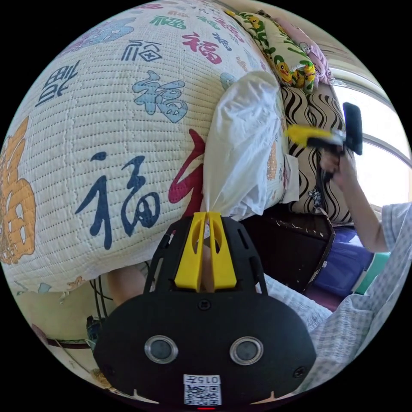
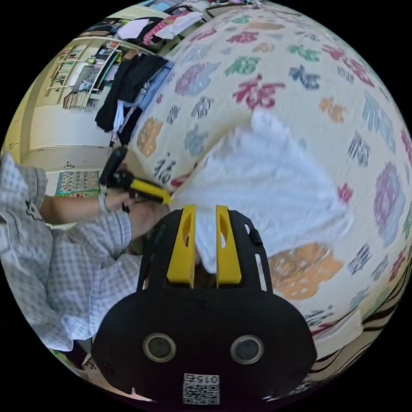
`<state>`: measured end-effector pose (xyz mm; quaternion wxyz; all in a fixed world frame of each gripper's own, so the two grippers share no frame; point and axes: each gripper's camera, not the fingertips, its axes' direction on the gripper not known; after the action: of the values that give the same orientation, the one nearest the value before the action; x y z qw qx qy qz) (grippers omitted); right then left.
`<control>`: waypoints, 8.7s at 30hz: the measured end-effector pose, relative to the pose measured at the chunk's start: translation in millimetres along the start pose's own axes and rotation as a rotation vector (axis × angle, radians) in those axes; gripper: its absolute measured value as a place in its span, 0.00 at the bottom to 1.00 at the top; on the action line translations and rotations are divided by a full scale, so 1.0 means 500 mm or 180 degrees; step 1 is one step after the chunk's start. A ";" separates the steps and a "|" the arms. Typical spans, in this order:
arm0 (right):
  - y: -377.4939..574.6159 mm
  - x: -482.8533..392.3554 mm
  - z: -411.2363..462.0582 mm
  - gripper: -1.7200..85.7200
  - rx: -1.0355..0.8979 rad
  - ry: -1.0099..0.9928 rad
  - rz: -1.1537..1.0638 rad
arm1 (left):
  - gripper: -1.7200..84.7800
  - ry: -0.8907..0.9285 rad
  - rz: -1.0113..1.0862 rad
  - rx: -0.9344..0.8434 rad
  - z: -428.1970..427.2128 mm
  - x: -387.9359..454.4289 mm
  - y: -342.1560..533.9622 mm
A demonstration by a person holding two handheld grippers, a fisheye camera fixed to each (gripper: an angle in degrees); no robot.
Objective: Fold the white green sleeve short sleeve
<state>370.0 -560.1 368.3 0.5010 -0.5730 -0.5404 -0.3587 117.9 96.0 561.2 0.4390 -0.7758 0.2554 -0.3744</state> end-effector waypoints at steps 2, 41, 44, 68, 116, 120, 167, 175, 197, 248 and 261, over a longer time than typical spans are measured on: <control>0.082 -0.009 0.063 0.12 -0.0201 0.0023 0.0216 | 0.01 -0.0036 0.0039 -0.0043 -0.007 0.008 -0.009; 0.381 -0.015 0.141 0.02 -0.0512 0.1212 -0.0198 | 0.01 -0.0287 0.0133 -0.0365 -0.154 0.191 -0.015; 0.397 -0.003 0.142 0.03 -0.0658 0.1285 -0.0148 | 0.01 -0.0794 0.0120 -0.0618 -0.148 0.200 -0.006; 0.316 0.326 -0.173 0.15 0.1367 -0.0940 0.1749 | 0.14 0.0062 0.0768 0.0173 -0.307 0.334 -0.283; -0.065 -0.228 -0.164 0.07 -0.1108 0.0693 -0.1543 | 0.04 0.0729 0.2544 0.0322 -0.572 0.463 -0.075; -0.065 -0.250 -0.197 0.07 -0.0937 0.0885 -0.1375 | 0.04 0.0700 0.2694 0.0519 -0.607 0.489 -0.078; 0.012 0.024 -0.052 0.09 -0.1304 -0.0372 -0.0612 | 0.05 0.0722 0.0997 -0.0467 -0.359 0.296 -0.294; 0.221 0.025 -0.188 0.06 0.0072 0.0076 0.0030 | 0.07 0.0025 0.1306 0.0083 -0.413 0.428 -0.280; 0.678 0.220 -0.007 0.20 0.0781 -0.2129 0.2154 | 0.18 0.0650 -0.0084 -0.0402 -0.213 0.391 -0.314; 1.067 0.081 -0.043 0.14 0.2142 0.1770 0.4309 | 0.11 -0.2042 0.4789 -0.0969 0.522 1.476 -0.073; 0.602 -0.122 0.078 0.05 0.1646 0.1262 0.1999 | 0.08 -0.4103 0.4676 -0.0177 0.221 1.108 0.315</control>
<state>649.9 -512.5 244.6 0.8060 -0.4855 -0.3058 -0.1454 522.6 -327.8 584.3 0.5999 -0.4896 0.3949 0.4943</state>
